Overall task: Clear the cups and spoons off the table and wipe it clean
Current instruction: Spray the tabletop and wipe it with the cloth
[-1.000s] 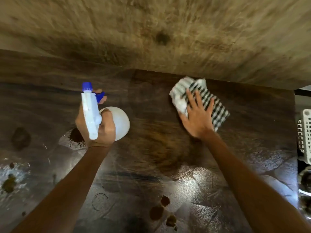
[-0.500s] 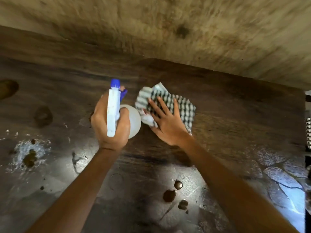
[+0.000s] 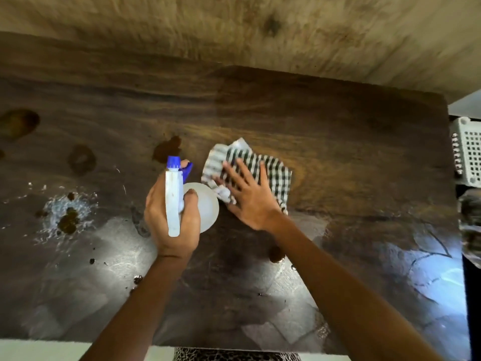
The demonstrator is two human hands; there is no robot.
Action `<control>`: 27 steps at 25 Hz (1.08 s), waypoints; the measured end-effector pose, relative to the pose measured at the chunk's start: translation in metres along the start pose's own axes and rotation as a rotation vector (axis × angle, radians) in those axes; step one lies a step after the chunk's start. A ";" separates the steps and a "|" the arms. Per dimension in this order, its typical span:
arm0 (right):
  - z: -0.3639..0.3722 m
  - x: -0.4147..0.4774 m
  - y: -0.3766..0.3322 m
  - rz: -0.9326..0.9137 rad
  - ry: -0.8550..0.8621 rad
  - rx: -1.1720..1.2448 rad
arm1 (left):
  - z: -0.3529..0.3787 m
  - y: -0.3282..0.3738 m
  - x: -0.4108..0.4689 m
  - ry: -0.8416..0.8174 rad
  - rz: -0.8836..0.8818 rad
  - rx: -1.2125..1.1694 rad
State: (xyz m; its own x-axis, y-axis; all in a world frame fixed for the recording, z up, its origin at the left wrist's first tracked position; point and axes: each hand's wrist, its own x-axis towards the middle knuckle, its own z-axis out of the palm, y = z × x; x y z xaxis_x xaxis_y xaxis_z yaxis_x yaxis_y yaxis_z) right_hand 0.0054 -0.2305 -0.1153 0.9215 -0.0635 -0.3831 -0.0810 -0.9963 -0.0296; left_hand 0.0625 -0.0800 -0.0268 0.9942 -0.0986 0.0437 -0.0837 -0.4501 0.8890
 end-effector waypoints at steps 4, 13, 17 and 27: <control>0.035 -0.073 0.031 -0.014 0.028 -0.046 | -0.011 0.000 -0.008 -0.137 0.103 0.015; -0.014 0.006 0.043 0.489 -0.013 0.270 | -0.008 0.006 -0.008 -0.240 0.007 -0.059; -0.009 -0.003 -0.014 0.085 -0.023 0.111 | -0.009 0.005 -0.008 -0.257 0.004 -0.062; -0.043 0.043 0.021 0.285 0.009 0.406 | -0.012 0.002 -0.009 -0.253 0.058 -0.104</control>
State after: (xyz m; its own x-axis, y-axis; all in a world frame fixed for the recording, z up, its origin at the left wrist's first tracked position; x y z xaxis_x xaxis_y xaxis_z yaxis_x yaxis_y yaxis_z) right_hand 0.0598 -0.2563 -0.0931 0.8442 -0.3326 -0.4204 -0.4702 -0.8361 -0.2826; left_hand 0.0543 -0.0696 -0.0197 0.9381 -0.3462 -0.0075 -0.1197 -0.3446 0.9311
